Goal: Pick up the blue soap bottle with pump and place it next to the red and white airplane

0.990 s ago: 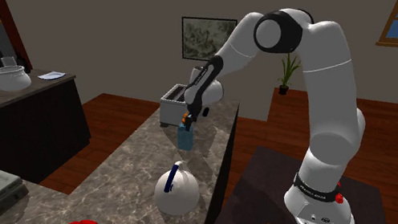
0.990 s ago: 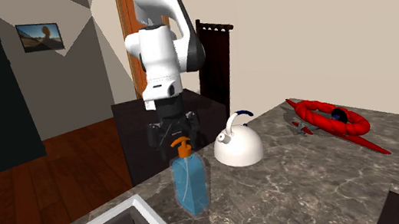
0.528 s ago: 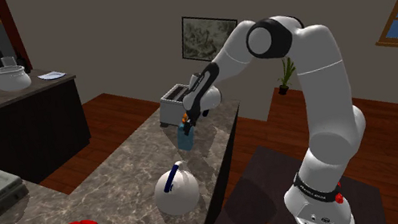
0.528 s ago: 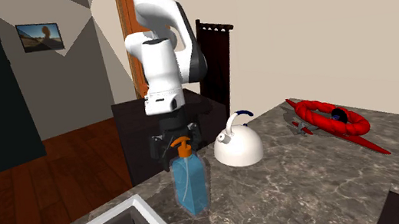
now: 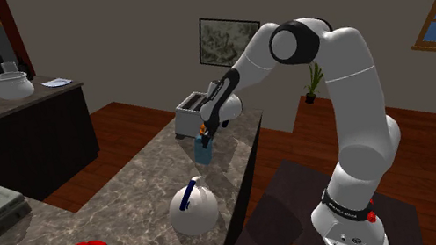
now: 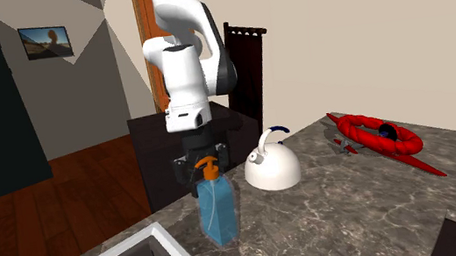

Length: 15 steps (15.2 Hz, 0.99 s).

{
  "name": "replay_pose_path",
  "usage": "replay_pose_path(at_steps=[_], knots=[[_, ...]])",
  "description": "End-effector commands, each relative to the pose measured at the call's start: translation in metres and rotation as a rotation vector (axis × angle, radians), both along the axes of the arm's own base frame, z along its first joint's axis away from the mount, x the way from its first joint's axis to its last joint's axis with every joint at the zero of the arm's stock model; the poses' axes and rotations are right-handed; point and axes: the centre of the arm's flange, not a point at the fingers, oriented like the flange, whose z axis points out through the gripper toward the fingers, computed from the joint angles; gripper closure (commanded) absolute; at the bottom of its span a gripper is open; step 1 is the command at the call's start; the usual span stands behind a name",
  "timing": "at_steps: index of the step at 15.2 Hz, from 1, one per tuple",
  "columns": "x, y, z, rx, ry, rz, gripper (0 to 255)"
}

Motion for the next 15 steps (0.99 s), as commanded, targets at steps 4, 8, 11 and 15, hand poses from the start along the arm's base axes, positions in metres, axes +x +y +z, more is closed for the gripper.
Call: replay_pose_path(at_steps=[4, 8, 11, 15], knots=[[0.000, 0.000, 0.000, 0.000, 0.000, 0.000, 255], [0.000, 0.000, 0.000, 0.000, 0.000, 0.000, 255], [0.000, 0.000, 0.016, 0.000, 0.000, 0.000, 255], [0.000, 0.000, 0.037, 0.000, 0.000, 0.000, 255]])
